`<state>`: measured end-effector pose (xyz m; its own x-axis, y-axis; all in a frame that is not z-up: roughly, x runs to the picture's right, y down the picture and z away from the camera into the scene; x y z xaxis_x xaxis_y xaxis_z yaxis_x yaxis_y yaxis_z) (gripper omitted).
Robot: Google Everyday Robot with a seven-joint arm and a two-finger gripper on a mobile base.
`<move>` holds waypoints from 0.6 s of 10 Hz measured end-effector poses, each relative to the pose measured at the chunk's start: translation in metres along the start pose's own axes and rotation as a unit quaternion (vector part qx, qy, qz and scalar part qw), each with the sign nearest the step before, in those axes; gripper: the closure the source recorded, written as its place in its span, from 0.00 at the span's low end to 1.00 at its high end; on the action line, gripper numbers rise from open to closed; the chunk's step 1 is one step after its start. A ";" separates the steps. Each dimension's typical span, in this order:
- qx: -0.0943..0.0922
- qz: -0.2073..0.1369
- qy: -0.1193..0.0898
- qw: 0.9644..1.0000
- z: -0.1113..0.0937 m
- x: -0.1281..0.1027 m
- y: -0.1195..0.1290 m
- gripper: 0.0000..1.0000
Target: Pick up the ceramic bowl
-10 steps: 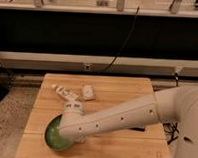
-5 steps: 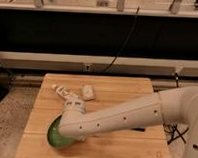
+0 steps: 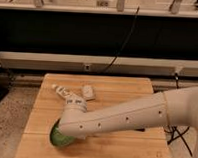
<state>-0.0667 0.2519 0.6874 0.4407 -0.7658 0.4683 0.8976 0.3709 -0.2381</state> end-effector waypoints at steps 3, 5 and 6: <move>0.002 0.004 0.006 1.000 -0.008 0.003 0.000 1.00; 0.002 0.004 0.009 1.000 -0.013 0.005 0.001 1.00; 0.001 0.003 0.011 1.000 -0.012 0.005 0.002 1.00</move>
<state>-0.0632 0.2425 0.6787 0.4461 -0.7746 0.4483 0.8948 0.3772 -0.2388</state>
